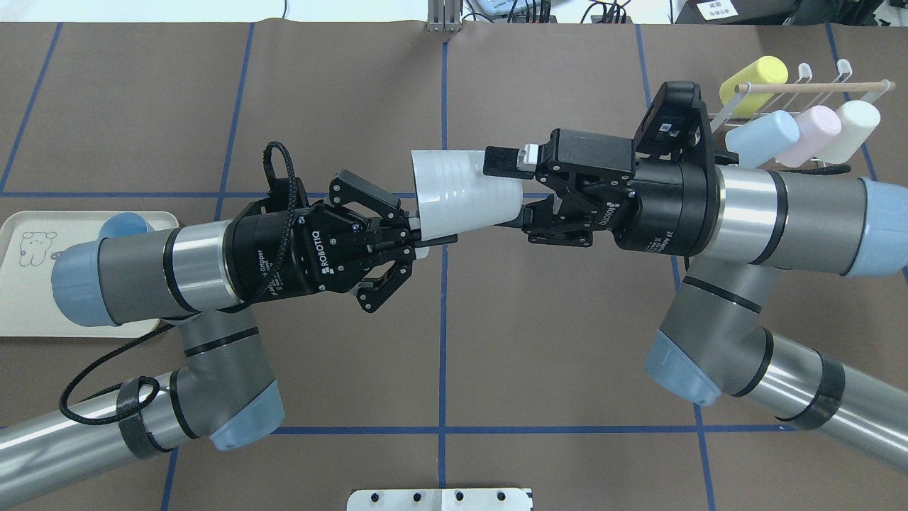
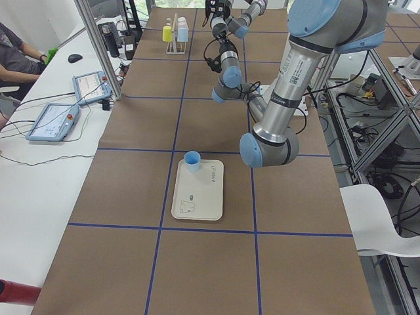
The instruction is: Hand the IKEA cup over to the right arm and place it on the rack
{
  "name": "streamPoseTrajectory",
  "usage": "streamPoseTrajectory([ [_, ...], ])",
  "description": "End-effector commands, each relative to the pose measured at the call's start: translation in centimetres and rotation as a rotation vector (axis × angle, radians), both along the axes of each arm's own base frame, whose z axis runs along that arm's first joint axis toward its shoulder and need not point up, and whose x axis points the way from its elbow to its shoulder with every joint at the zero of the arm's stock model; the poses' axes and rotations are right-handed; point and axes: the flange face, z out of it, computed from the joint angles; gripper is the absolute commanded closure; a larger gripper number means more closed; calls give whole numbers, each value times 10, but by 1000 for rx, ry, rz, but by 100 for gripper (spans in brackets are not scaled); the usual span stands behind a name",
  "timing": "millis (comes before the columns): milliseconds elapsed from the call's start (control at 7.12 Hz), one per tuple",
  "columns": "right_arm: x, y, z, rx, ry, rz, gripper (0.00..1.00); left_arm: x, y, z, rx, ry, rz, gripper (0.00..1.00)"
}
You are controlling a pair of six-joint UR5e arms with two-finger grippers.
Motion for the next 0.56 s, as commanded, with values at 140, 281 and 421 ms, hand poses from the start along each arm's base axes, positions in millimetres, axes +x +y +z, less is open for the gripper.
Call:
streamPoseTrajectory([
  [140, 0, 0, 0, -2, -4, 3, 5, 1, 2, 0, -8, 6, 18, 100],
  [281, -1, 1, 0, -1, -6, 1, 6, 1, 2, 0, -8, 6, 18, 100],
  [421, 0, 1, 0, 3, -9, 2, 8, 1, 2, -1, -8, 8, 18, 100],
])
